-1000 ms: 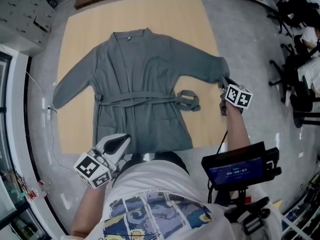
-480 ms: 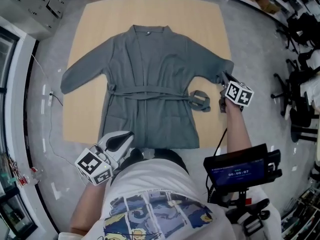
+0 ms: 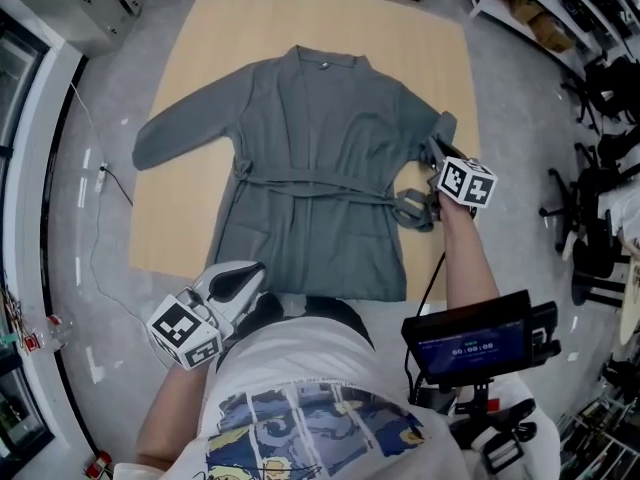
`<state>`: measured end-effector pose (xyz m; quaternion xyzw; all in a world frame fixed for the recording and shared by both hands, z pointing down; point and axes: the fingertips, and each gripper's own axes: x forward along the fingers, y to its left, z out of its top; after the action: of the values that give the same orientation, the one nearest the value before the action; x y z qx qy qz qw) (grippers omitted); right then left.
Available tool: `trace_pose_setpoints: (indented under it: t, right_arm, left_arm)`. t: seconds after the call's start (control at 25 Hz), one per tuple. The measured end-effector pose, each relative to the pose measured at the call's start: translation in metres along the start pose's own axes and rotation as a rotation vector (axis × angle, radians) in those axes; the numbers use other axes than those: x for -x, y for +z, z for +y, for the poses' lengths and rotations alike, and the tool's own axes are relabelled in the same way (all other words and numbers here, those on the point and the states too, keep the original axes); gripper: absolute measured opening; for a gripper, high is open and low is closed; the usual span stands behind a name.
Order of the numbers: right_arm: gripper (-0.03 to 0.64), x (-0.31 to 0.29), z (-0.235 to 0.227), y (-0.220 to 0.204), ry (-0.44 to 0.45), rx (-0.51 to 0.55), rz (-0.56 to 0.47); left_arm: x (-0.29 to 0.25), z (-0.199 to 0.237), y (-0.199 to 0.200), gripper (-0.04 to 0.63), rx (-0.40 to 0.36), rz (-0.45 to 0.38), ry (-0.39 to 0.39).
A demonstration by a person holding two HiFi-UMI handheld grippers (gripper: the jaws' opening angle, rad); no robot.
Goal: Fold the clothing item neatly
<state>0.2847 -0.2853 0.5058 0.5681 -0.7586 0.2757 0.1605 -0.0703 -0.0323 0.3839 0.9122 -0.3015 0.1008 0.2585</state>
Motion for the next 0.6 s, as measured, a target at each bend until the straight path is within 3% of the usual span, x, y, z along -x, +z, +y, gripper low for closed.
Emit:
trace_pose_setpoints:
  t: [0.6]
  right_arm:
    - [0.021, -0.065, 0.112, 0.015, 0.121, 0.077, 0.038]
  left_arm:
    - [0.044, 0.033, -0.004, 0.003, 0.045, -0.021, 0.043]
